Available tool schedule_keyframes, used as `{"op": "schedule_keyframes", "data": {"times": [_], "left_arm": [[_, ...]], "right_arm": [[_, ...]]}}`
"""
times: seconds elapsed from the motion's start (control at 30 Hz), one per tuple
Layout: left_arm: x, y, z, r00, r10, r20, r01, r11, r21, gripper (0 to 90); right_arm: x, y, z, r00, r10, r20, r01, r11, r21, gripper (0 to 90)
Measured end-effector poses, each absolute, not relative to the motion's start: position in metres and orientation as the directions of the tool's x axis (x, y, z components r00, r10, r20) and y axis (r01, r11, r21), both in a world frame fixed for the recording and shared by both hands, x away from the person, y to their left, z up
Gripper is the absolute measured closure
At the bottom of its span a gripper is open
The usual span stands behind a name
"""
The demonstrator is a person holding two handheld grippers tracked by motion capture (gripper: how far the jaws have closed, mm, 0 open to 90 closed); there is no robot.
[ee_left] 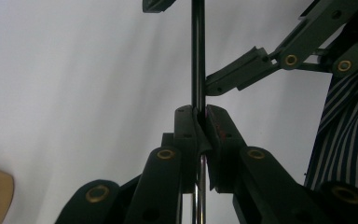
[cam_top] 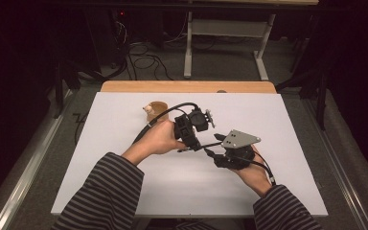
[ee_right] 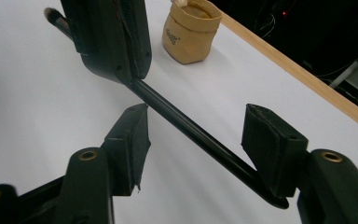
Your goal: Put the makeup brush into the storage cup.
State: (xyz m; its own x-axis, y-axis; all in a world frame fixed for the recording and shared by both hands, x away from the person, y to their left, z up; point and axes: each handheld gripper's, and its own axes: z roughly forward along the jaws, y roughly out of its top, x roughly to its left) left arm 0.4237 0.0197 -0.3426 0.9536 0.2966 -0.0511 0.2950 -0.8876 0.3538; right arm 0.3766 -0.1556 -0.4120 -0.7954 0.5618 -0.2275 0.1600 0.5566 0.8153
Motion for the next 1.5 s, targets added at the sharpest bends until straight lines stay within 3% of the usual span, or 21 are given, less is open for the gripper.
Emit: {"op": "schedule_keyframes", "data": {"times": [0.8, 1.5], "left_arm": [[0.425, 0.02, -0.342, 0.954, 0.297, -0.044, 0.292, -0.886, 0.359, 83.3], [0.426, 0.02, -0.344, 0.957, 0.286, -0.039, 0.28, -0.888, 0.365, 79.1]], "right_arm": [[0.373, -0.149, -0.418, -0.807, 0.528, -0.266, 0.139, 0.607, 0.782, 66.0], [0.364, -0.138, -0.423, -0.865, 0.401, -0.301, 0.068, 0.689, 0.722, 85.4]]}}
